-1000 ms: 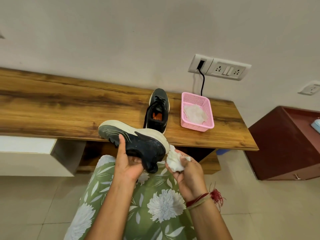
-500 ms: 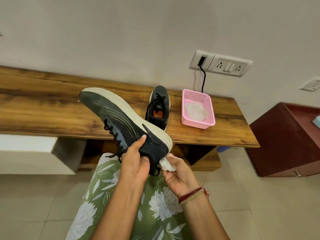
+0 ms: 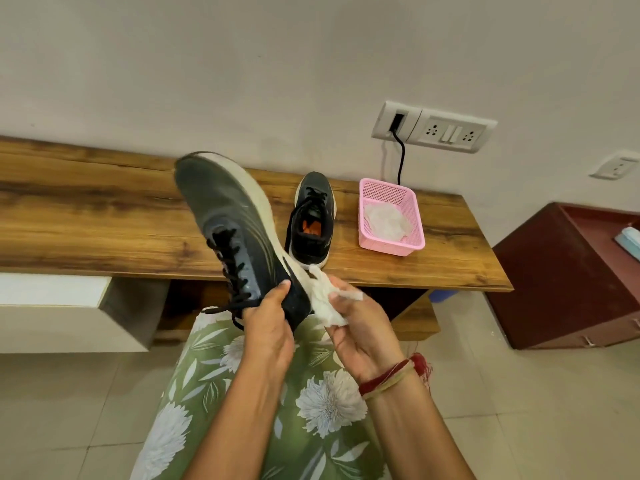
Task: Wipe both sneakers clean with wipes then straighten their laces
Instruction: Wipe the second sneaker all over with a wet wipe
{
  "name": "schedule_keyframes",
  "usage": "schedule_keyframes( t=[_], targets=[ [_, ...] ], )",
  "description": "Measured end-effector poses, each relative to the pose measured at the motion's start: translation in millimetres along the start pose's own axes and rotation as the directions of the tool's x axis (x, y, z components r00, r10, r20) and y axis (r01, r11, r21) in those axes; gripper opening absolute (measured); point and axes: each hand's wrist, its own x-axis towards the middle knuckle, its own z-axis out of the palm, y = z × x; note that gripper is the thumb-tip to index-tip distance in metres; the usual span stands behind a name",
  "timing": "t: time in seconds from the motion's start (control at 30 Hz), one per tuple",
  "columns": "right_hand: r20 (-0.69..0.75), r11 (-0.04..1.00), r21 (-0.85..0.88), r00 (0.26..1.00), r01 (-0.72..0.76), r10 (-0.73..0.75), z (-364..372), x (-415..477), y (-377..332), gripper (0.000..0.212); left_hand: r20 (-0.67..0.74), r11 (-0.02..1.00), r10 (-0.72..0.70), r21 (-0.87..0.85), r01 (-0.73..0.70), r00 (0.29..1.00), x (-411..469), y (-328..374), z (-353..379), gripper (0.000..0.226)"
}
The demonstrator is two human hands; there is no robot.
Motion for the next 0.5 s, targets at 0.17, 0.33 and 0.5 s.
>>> schedule_keyframes(
  t=[0.17, 0.33, 0.5],
  targets=[
    [0.012, 0.988, -0.043, 0.989, 0.148, -0.148, 7, -13, -9, 0.031, 0.014, 0.998, -0.066, -0.014, 0.067, 0.998, -10, -3, 4, 0.037],
    [-0.361, 0.930, -0.253, 0.866, 0.266, -0.346, -33, 5, -1, 0.033, 0.129, 0.948, -0.123, -0.279, 0.155, 0.984, -13, 21, 1, 0.029],
    [-0.221, 0.817, -0.505, 0.874, 0.277, -0.432, -16, 14, 34, 0.040, 0.196, 0.867, -0.157, -0.442, 0.230, 0.968, -14, 29, 1, 0.035]
  ],
)
